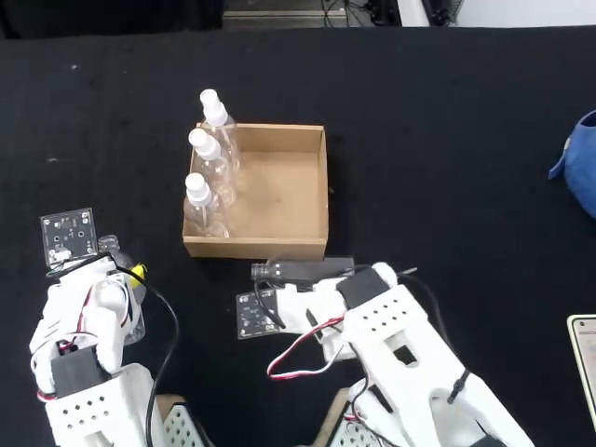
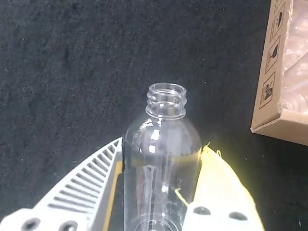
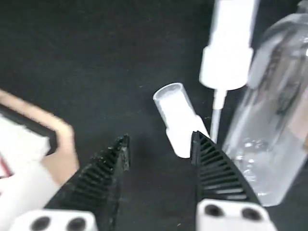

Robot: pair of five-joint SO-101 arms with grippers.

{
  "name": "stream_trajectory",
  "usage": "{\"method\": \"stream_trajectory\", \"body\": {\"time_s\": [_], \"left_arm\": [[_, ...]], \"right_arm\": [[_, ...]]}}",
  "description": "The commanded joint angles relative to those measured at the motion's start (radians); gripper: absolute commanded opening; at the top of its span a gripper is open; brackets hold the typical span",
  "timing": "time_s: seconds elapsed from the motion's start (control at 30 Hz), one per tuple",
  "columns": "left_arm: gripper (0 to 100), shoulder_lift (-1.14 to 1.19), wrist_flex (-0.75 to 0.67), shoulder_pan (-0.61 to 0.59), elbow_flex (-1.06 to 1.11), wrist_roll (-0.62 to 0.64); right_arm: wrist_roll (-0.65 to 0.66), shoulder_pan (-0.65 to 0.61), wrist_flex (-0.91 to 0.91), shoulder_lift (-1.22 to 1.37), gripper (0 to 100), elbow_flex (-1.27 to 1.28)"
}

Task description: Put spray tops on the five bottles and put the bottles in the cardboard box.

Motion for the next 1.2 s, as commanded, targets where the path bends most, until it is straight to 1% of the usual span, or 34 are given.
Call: {"method": "stream_trajectory", "body": {"time_s": [0.0, 0.17, 0.37, 0.43, 0.73, 0.87, 0.97, 1.0, 1.07, 1.1, 1.13, 1.17], "left_arm": [[3, -0.014, 0.003, 0.004, -0.004, 0.002], [3, -0.015, 0.003, 0.002, -0.005, 0.002], [3, -0.015, 0.003, 0.002, -0.005, 0.002], [3, -0.015, 0.003, 0.002, -0.005, 0.002], [3, -0.014, 0.003, 0.002, -0.005, 0.002], [3, -0.011, 0.003, 0.002, -0.005, 0.002], [3, -0.011, 0.003, 0.002, -0.005, 0.002], [3, -0.011, 0.003, 0.002, -0.005, 0.002], [3, -0.011, 0.003, 0.002, -0.004, 0.002], [3, -0.012, 0.003, 0.002, -0.004, 0.002], [3, -0.014, 0.003, 0.002, -0.004, 0.002], [3, -0.014, 0.003, 0.002, -0.004, 0.002]], "right_arm": [[0.015, 0.028, 0.002, 0.005, 17.9, -0.015], [0.017, 0.026, 0.014, 0.012, 18.0, -0.05], [0.017, 0.026, -0.158, 0.012, 18.0, 0.062], [0.017, 0.028, -0.187, 0.007, 18.0, 0.084], [0.02, 0.028, -0.189, 0.012, 17.8, 0.116], [0.123, 0.035, -0.186, 0.007, 17.7, 0.183], [0.132, 0.058, -0.189, 0.005, 17.5, 0.183], [0.13, 0.064, -0.187, 0.005, 15.9, 0.173], [0.112, 0.078, -0.187, 0.005, 8.1, 0.143], [0.08, 0.086, -0.187, 0.005, 3.1, 0.12], [0.035, 0.089, -0.186, 0.005, 0.5, 0.094], [-0.025, 0.095, -0.184, 0.005, 2.4, 0.065]]}}
